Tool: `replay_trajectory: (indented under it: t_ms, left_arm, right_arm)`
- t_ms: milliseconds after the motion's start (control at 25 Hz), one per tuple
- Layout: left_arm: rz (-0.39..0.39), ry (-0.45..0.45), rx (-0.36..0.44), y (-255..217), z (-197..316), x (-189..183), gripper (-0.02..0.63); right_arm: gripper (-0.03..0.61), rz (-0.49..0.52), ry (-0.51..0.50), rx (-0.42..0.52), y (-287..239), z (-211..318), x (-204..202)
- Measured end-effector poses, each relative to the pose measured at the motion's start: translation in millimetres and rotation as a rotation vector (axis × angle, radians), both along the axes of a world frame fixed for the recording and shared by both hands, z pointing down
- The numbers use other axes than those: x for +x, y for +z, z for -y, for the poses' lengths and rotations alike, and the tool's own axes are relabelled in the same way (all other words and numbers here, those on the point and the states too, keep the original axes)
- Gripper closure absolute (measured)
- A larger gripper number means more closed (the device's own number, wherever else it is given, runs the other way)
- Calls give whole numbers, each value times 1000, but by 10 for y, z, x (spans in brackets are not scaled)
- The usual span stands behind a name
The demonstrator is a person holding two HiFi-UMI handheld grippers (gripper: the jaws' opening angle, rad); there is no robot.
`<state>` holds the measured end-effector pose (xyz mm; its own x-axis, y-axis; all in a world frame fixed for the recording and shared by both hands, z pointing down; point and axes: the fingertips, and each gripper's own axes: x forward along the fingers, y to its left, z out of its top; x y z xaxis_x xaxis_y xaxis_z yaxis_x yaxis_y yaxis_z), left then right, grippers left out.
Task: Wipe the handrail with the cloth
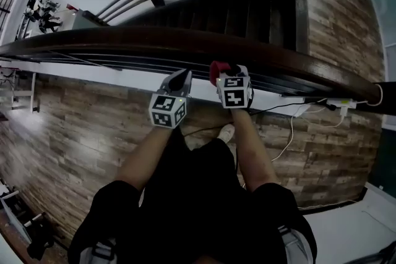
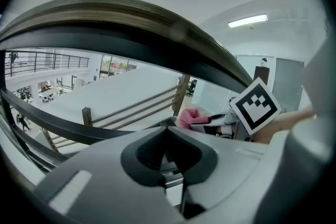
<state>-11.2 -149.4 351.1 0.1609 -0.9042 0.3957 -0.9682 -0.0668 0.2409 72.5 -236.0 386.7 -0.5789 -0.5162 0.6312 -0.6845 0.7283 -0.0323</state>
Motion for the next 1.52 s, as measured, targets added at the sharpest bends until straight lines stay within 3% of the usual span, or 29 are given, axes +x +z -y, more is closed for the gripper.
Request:
replay_trajectory:
  t_ms: [320, 840, 1520]
  left_arm:
    - [-28, -11, 15, 26, 141, 440, 615]
    - [-30, 27, 2, 72, 368, 924, 615]
    - [-29, 218, -9, 27, 813, 1883, 615]
  right_arm:
    - [528, -36, 11, 10, 28, 156, 522]
    - [528, -8, 63, 17, -58, 329, 1147]
    - [528, 7, 196, -32, -61, 596, 2060]
